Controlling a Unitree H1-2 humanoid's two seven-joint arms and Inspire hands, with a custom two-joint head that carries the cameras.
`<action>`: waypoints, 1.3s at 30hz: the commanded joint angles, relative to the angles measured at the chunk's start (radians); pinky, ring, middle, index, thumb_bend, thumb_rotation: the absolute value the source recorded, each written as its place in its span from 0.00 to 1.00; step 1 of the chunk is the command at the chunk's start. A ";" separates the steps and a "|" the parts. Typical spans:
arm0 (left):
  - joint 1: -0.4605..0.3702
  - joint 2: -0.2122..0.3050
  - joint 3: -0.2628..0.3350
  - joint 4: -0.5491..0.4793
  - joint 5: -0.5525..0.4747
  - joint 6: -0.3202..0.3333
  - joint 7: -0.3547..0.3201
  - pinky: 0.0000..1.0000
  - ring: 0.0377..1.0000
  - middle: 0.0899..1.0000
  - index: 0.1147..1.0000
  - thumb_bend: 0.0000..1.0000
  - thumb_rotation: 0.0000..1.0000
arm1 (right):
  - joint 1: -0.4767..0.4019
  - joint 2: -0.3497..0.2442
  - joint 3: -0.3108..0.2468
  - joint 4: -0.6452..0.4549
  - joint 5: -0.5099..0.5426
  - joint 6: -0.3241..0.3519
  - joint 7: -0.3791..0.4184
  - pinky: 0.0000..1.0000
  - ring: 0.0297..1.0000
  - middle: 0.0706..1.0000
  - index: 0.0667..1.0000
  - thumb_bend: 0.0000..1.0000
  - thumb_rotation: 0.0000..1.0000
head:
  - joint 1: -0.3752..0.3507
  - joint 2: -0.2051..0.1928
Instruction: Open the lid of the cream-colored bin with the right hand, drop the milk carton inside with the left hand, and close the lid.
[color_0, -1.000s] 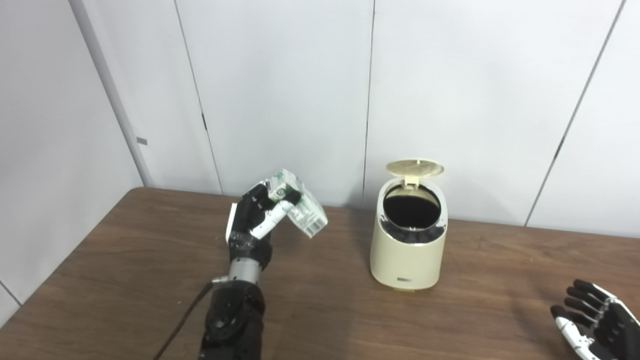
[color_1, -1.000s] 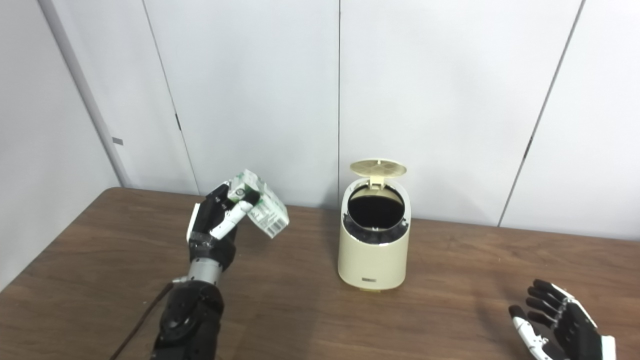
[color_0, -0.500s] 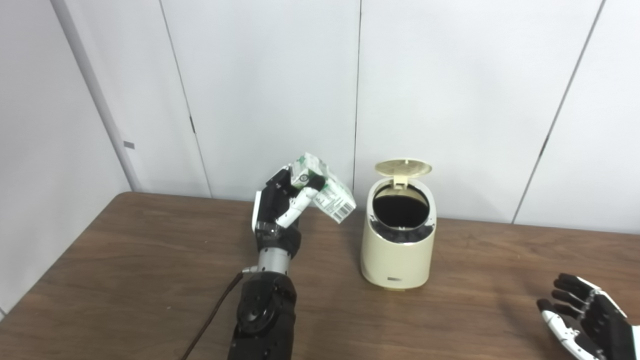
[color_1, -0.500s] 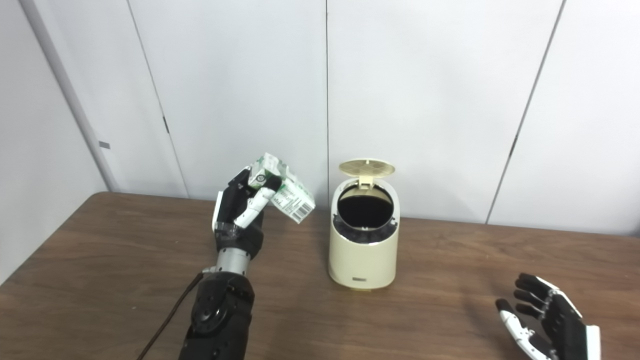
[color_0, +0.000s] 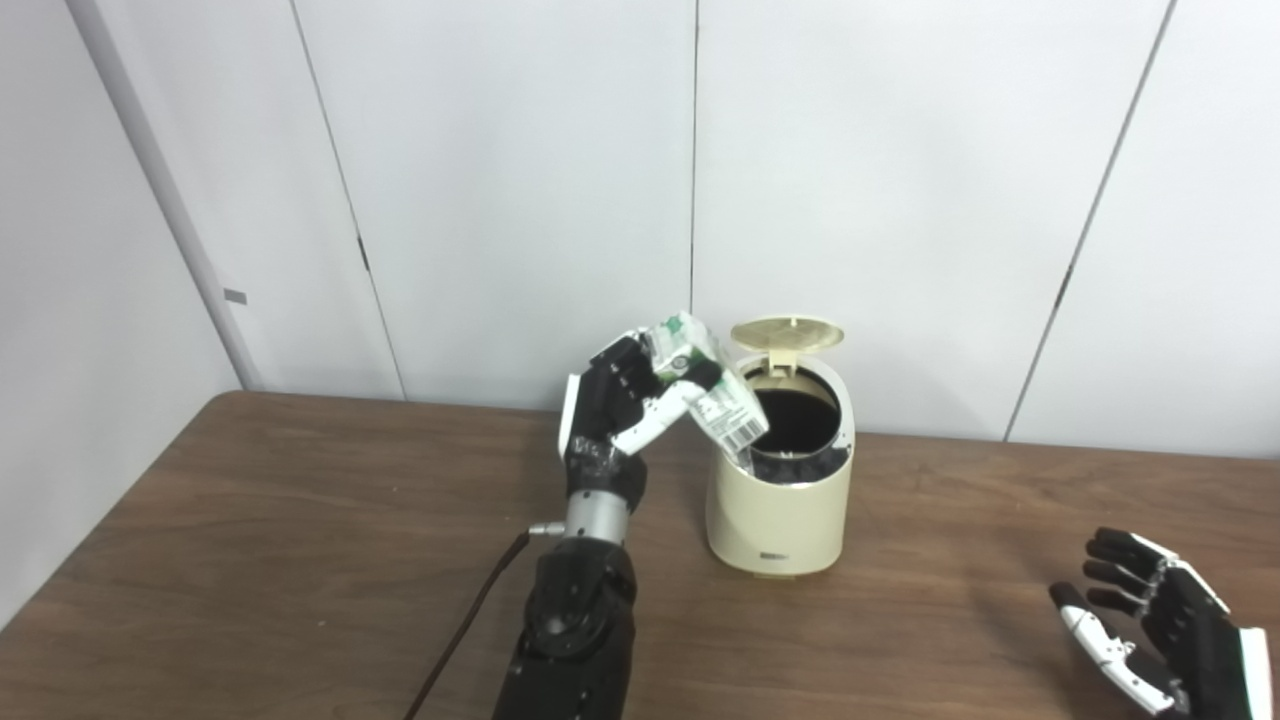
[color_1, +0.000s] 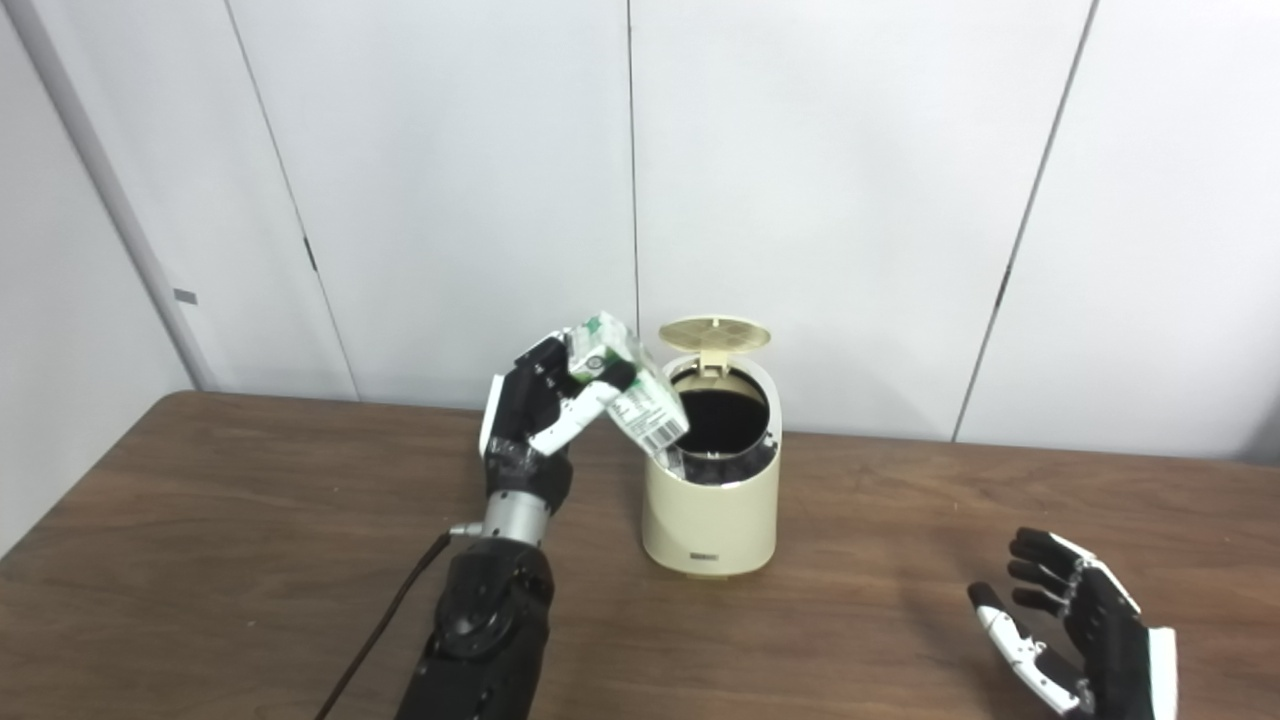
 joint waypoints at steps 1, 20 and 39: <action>-0.063 -0.021 -0.019 -0.021 0.025 -0.049 0.013 0.49 0.47 0.42 0.42 0.52 0.00 | 0.019 0.019 0.010 0.033 -0.009 -0.019 -0.013 0.60 0.66 0.66 0.64 0.31 0.00 | -0.001 0.001; -0.106 -0.021 -0.093 0.147 0.130 -0.239 0.038 0.44 0.44 0.42 0.42 0.52 0.00 | 0.024 0.023 0.019 0.048 -0.015 -0.070 -0.014 0.59 0.65 0.65 0.63 0.29 0.00 | -0.028 -0.003; -0.147 0.022 -0.308 0.200 0.385 -0.254 0.473 0.58 0.46 0.43 0.41 0.52 0.00 | 0.030 0.029 0.021 0.042 -0.009 -0.068 -0.012 0.60 0.65 0.64 0.63 0.30 0.00 | -0.035 0.001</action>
